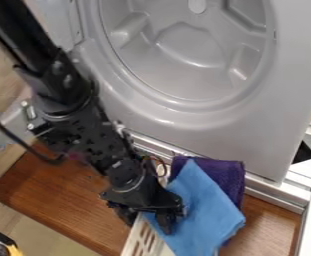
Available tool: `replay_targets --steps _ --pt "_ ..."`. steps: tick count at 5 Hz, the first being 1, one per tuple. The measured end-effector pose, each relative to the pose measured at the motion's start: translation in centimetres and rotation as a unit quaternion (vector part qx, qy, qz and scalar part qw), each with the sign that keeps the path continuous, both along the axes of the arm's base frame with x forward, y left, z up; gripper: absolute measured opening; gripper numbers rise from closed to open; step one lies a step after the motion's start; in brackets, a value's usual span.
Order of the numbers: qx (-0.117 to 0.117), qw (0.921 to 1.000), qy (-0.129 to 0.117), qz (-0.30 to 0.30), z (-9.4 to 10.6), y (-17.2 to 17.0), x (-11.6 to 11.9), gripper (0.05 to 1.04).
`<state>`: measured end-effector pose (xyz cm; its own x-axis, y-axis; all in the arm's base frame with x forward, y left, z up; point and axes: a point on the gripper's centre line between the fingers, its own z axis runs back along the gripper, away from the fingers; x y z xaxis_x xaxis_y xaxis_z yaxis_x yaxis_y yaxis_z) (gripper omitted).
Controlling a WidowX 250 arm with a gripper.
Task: Put the blue and violet towels inside the white basket
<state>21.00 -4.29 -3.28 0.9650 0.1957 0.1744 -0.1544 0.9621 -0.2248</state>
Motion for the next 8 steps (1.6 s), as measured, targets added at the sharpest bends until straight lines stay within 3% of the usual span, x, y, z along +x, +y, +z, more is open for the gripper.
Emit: replay_targets --steps 1,2,3,5,6,7,8 --pt "0.005 1.0000 0.007 -0.004 -0.1 0.0 0.4 0.388" --pt "0.006 0.9999 0.010 -0.007 -0.2 -0.1 0.3 0.200" --pt "0.004 0.9997 0.016 -0.016 -0.1 -0.3 0.3 0.116" --pt "-0.020 0.9986 -0.005 -0.048 2.2 -0.6 0.2 0.108" --pt "-0.026 0.9976 -0.029 -0.058 4.1 0.1 -0.5 0.108" --pt "-0.035 0.9962 -0.050 -0.063 6.0 1.9 -1.2 0.108" --pt "-0.039 0.9949 -0.049 -0.079 6.9 4.4 -1.7 0.108"
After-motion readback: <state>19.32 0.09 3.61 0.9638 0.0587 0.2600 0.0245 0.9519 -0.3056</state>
